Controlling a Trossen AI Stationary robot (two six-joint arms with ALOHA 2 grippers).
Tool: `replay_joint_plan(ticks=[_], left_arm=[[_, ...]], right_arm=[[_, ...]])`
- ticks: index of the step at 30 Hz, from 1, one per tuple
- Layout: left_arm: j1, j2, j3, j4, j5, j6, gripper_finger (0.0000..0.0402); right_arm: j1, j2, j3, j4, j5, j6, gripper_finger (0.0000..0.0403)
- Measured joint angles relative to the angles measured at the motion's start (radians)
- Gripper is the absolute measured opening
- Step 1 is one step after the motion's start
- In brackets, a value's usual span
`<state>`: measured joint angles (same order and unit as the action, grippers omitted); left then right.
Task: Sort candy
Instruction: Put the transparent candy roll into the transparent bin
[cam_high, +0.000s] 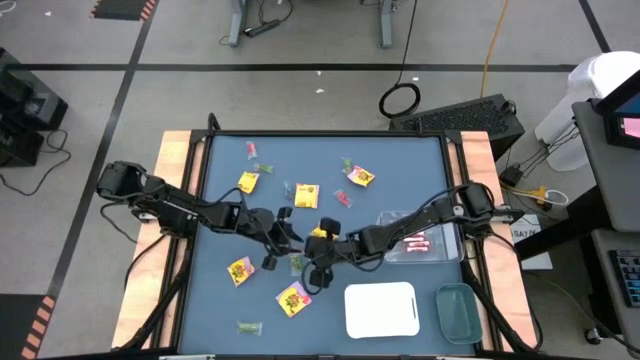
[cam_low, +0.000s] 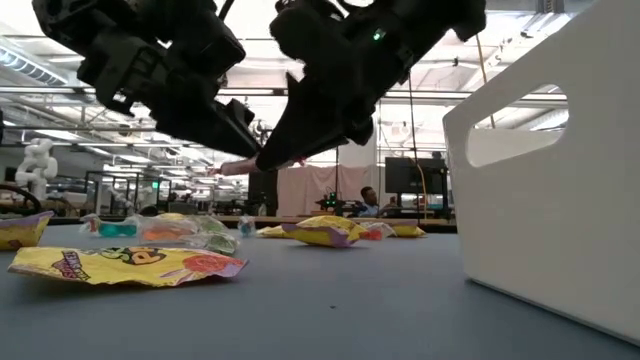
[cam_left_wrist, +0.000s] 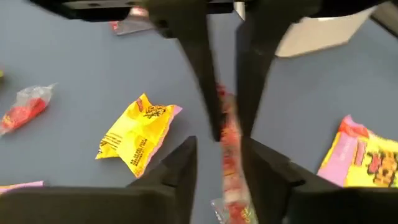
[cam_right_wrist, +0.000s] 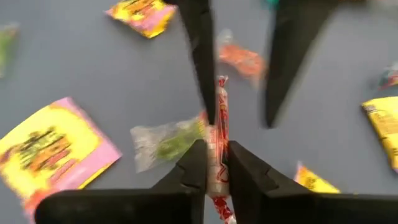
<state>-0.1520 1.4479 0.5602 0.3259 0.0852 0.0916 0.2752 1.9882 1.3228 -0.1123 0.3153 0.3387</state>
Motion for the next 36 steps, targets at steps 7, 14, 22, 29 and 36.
replay_joint_plan(ticks=[7, 14, 22, 29, 36], left_arm=[[0.003, -0.079, 0.000, 0.017, 0.000, 0.001, 0.0241], [0.000, -0.191, -0.011, -0.022, -0.007, 0.024, 0.0262], [0.003, -0.228, -0.080, 0.018, -0.027, 0.027, 0.0262], [-0.016, -0.225, -0.082, 0.100, -0.030, -0.010, 0.0262], [-0.059, -0.224, -0.082, 0.110, -0.030, -0.032, 0.0262]], right_arm=[[0.028, -0.063, 0.000, -0.084, -0.032, 0.014, 0.0033], [0.111, -0.187, 0.000, -0.195, 0.144, -0.027, 0.0032], [0.221, -0.260, 0.000, -0.256, 0.394, -0.066, 0.0034], [0.221, -0.260, -0.001, -0.313, 0.389, -0.081, 0.0036], [0.207, -0.328, -0.001, -0.498, 0.317, -0.065, 0.0037]])
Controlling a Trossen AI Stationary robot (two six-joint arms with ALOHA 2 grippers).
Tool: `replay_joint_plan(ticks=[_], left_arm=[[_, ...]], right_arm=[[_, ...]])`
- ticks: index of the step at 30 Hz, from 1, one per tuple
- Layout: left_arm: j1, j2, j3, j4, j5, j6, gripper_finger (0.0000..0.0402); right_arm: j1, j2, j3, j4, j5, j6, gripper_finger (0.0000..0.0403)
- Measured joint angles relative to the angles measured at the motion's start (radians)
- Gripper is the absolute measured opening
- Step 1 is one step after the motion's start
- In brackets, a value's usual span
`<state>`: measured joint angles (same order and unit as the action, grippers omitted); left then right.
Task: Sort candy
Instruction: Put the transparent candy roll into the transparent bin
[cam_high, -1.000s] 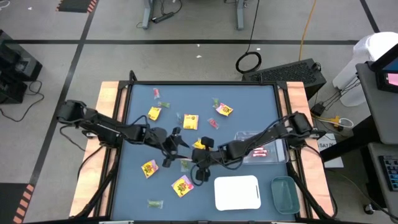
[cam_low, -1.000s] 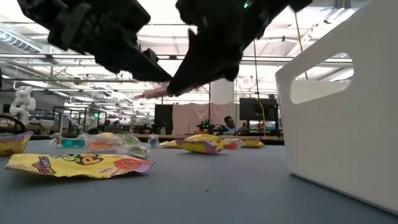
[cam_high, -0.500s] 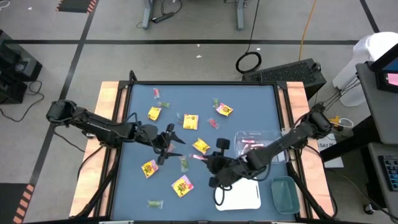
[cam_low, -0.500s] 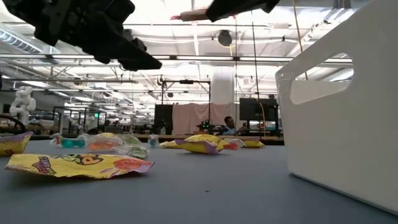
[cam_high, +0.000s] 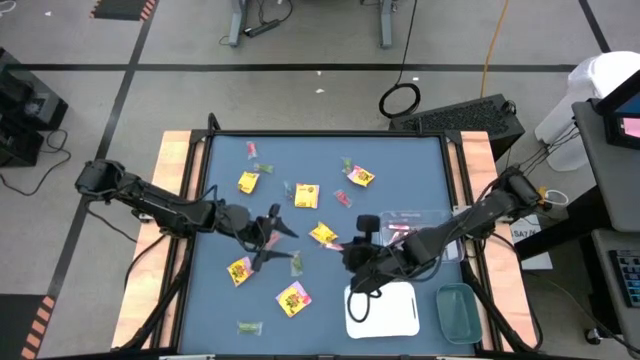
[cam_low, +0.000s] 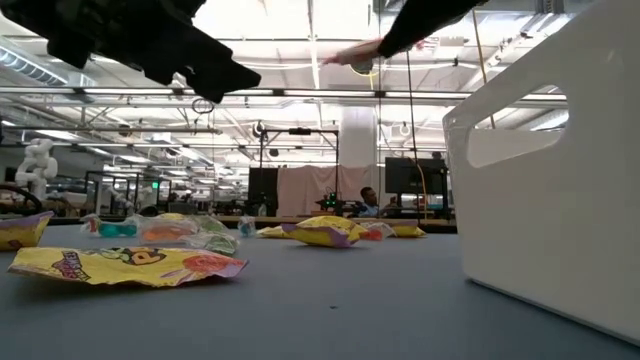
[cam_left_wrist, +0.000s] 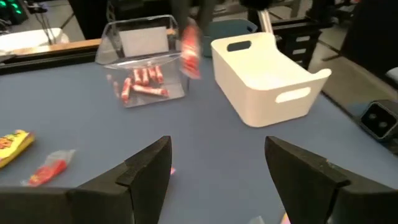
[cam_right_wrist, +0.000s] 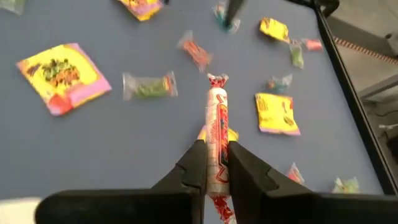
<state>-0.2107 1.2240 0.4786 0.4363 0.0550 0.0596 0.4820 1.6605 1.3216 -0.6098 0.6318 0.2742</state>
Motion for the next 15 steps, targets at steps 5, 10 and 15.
replay_joint_plan(ticks=[5, 10, 15], left_arm=[[-0.030, 0.000, 0.000, 0.000, -0.007, -0.027, 0.0262], [-0.065, 0.000, 0.000, 0.004, -0.025, -0.033, 0.0262], [-0.095, 0.000, 0.000, 0.004, -0.068, -0.062, 0.0262]], right_arm=[[0.041, -0.104, 0.000, -0.103, -0.014, 0.028, 0.0038], [0.092, -0.219, -0.037, -0.117, 0.001, 0.035, 0.0038], [0.109, -0.376, -0.257, 0.095, 0.017, 0.015, 0.0038]])
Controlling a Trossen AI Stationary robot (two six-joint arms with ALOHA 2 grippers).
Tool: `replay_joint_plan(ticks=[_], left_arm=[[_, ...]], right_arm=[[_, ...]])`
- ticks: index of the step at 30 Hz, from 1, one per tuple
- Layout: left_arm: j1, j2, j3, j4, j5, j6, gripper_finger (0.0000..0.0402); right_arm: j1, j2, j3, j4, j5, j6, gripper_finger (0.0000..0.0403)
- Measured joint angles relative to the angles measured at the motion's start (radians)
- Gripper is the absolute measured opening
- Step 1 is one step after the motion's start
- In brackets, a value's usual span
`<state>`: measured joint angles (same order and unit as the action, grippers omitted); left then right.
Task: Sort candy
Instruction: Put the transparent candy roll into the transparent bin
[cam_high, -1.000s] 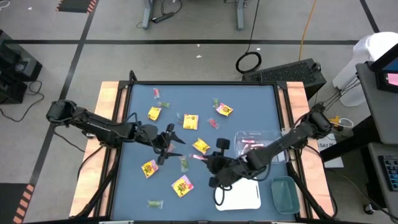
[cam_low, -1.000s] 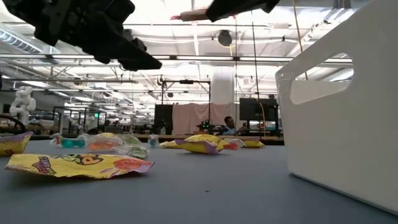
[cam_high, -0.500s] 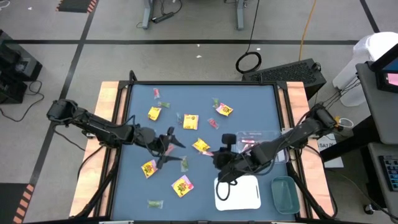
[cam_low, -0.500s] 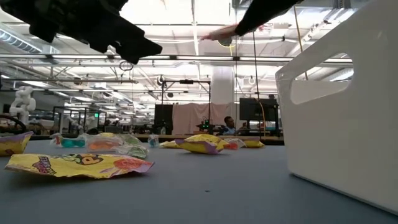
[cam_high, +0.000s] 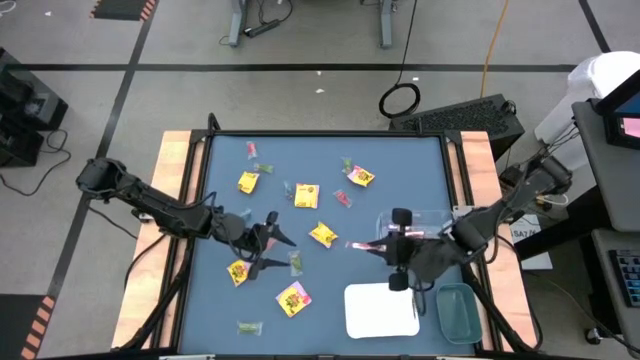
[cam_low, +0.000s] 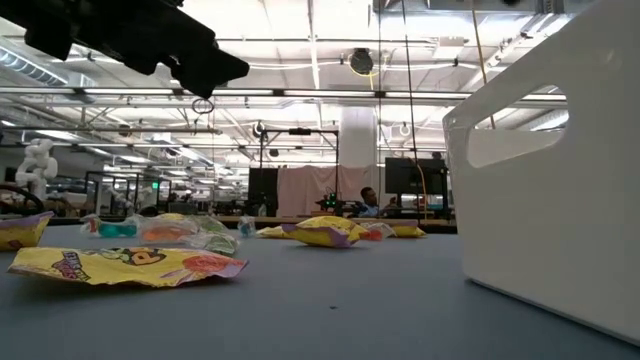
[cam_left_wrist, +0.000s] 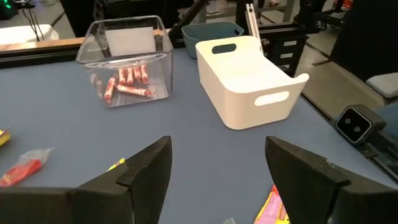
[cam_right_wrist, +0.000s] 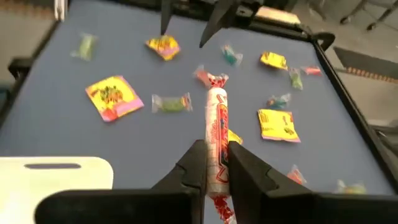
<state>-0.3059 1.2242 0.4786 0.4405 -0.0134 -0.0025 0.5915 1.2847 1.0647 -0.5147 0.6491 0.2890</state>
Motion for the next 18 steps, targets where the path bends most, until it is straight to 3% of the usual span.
replay_joint_plan(ticks=[2, 6, 11, 14, 18], left_arm=[[-0.007, 0.000, 0.000, 0.004, -0.004, 0.002, 0.0262], [-0.011, 0.000, 0.000, 0.022, -0.025, 0.008, 0.0262], [-0.011, 0.000, 0.000, 0.026, -0.026, 0.008, 0.0262], [-0.011, 0.001, 0.000, 0.026, -0.026, 0.011, 0.0262], [-0.011, 0.001, 0.000, 0.026, -0.026, 0.026, 0.0262]], right_arm=[[-0.003, -0.058, -0.128, 0.171, 0.004, -0.029, 0.0038], [-0.030, -0.131, -0.373, 0.682, 0.003, -0.130, 0.0038], [-0.079, -0.118, -0.582, 1.261, 0.005, -0.261, 0.0038], [-0.110, -0.107, -0.641, 1.401, 0.006, -0.296, 0.0038], [-0.132, -0.106, -0.651, 1.409, 0.002, -0.305, 0.0038]])
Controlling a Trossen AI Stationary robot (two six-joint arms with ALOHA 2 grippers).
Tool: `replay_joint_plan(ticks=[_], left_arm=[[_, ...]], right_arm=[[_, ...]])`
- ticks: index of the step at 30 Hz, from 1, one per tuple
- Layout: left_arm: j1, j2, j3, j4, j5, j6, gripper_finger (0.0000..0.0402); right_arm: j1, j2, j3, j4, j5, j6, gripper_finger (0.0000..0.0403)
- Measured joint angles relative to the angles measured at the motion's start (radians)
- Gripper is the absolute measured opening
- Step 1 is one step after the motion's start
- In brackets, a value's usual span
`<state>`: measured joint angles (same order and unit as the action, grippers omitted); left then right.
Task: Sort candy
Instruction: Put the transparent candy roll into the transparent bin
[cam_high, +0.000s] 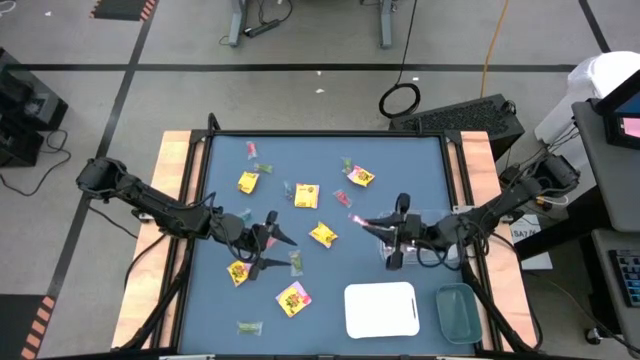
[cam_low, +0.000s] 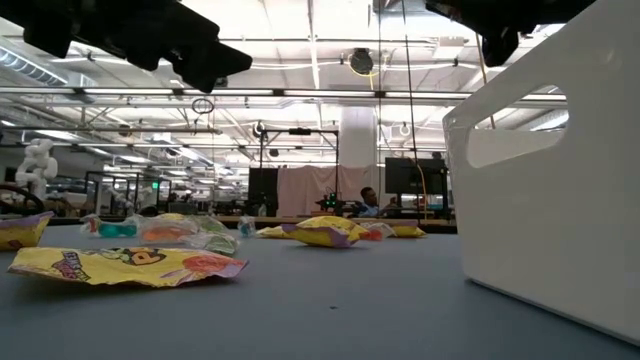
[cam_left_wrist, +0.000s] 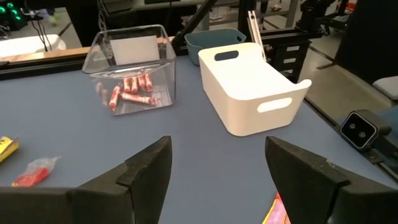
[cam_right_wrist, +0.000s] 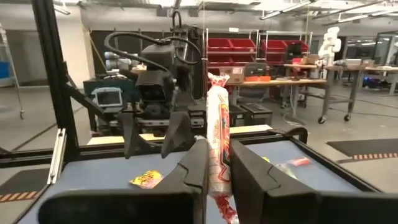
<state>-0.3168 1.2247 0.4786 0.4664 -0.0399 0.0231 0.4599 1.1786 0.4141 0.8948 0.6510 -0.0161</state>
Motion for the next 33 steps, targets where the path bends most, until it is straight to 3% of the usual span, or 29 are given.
replay_joint_plan(ticks=[11, 23, 33], left_arm=[[0.003, 0.000, 0.000, 0.000, -0.003, 0.045, 0.0262], [0.003, 0.000, 0.000, 0.006, -0.003, 0.063, 0.0262], [0.003, 0.000, 0.000, 0.005, -0.003, 0.063, 0.0262]], right_arm=[[-0.002, 0.000, 0.000, 0.004, -0.185, -0.153, 0.0039], [0.000, 0.000, 0.000, -0.060, -0.241, -0.526, 0.0039], [0.000, 0.000, 0.000, -0.059, -0.291, -0.546, 0.0039]])
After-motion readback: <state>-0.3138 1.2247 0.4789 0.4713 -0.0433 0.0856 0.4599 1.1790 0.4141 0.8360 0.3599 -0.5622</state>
